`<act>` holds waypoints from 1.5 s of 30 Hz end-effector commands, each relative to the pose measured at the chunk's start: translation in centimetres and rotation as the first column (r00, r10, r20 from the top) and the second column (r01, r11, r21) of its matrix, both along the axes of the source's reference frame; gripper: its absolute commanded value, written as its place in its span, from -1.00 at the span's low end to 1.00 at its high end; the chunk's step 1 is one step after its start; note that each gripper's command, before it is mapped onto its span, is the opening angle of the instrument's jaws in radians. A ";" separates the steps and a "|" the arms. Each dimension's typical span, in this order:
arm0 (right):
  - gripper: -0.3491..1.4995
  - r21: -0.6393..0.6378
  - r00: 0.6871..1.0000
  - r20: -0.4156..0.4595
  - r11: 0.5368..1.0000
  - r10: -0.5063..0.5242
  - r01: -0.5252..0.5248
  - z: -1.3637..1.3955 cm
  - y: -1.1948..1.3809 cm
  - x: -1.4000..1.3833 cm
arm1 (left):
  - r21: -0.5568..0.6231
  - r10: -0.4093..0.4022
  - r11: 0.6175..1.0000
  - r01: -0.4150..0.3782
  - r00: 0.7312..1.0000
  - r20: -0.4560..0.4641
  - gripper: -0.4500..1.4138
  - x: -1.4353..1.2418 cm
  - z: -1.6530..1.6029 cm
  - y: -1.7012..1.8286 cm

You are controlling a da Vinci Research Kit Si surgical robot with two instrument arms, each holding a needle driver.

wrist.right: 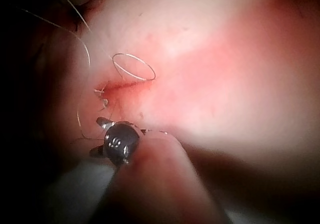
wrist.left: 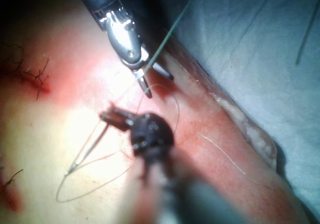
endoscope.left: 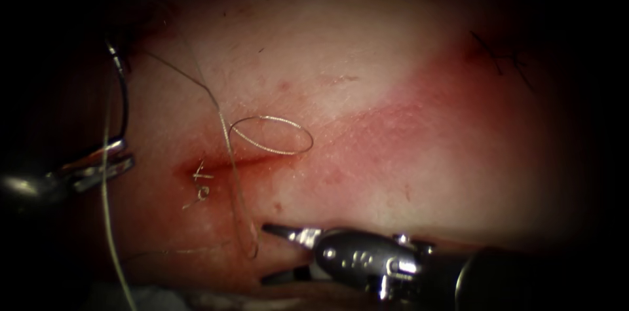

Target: Wound Closure

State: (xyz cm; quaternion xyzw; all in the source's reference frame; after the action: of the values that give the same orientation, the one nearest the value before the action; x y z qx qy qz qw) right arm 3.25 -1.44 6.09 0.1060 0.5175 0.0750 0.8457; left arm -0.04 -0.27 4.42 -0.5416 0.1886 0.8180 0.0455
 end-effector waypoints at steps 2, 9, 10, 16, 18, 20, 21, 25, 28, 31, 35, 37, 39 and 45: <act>0.96 -0.038 1.000 0.017 0.999 -0.002 0.003 0.37 0.05 -0.05 | 0.002 0.005 1.000 -0.005 1.000 0.005 -1.00 -0.04 0.07 -0.03; 0.96 -0.097 0.999 0.048 0.995 -0.022 0.027 0.94 0.07 0.11 | 0.003 0.004 1.000 -0.004 1.000 0.003 -1.00 -0.02 0.07 -0.02; 0.96 -0.102 0.999 0.049 0.995 -0.017 0.022 0.99 0.06 0.15 | 0.003 0.004 1.000 -0.004 1.000 0.003 -1.00 -0.02 0.07 -0.02; 0.96 -0.144 1.000 0.028 0.990 0.004 0.000 1.19 0.01 0.42 | 0.003 0.004 1.000 -0.004 1.000 0.003 -1.00 -0.02 0.07 -0.02; 0.96 -0.154 1.000 0.009 0.988 0.022 -0.020 1.18 0.03 0.49 | 0.003 0.004 1.000 -0.004 1.000 0.003 -1.00 -0.02 0.07 -0.02; 0.95 -0.171 1.000 -0.002 0.985 0.030 -0.030 1.17 0.05 0.55 | 0.003 0.004 1.000 -0.004 1.000 0.003 -1.00 -0.02 0.07 -0.02; 0.95 -0.177 0.999 -0.006 0.984 0.034 -0.034 1.17 0.05 0.60 | 0.003 0.004 1.000 -0.004 1.000 0.003 -1.00 -0.02 0.07 -0.02; 0.91 -0.200 0.999 -0.018 0.978 0.051 -0.053 1.19 0.12 0.82 | 0.003 0.004 1.000 -0.004 1.000 0.003 -1.00 -0.02 0.07 -0.02; 0.91 -0.207 0.998 -0.018 0.976 0.058 -0.061 1.21 0.15 0.91 | 0.003 0.004 1.000 -0.004 1.000 0.003 -1.00 -0.02 0.06 -0.03; 0.91 -0.213 0.998 -0.026 0.975 0.061 -0.065 1.23 0.16 0.98 | 0.003 0.004 1.000 -0.004 1.000 0.002 -1.00 -0.02 0.06 -0.03; 0.82 -0.222 0.999 -0.039 0.974 0.037 -0.045 1.27 0.09 1.05 | 0.003 0.004 1.000 -0.004 1.000 0.002 -1.00 -0.02 0.06 -0.03; 0.18 -0.208 0.999 -0.053 0.978 -0.003 -0.008 1.28 0.06 1.03 | 0.003 0.003 1.000 -0.003 1.000 0.002 -1.00 -0.02 0.05 -0.03; -0.89 -0.191 0.998 -0.046 0.981 -0.049 0.039 1.27 0.05 1.00 | 0.003 0.003 1.000 -0.003 1.000 0.002 -1.00 -0.02 0.05 -0.03; -1.00 -0.138 0.998 -0.019 0.989 -0.061 0.057 1.14 -0.06 0.80 | 0.004 0.004 1.000 -0.004 1.000 0.002 -1.00 -0.02 0.05 -0.03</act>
State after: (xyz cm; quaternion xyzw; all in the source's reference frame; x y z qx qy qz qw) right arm 3.96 -1.46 7.14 0.0639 0.5267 0.0140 0.8475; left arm -0.01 -0.26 4.41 -0.5423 0.1875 0.8177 0.0449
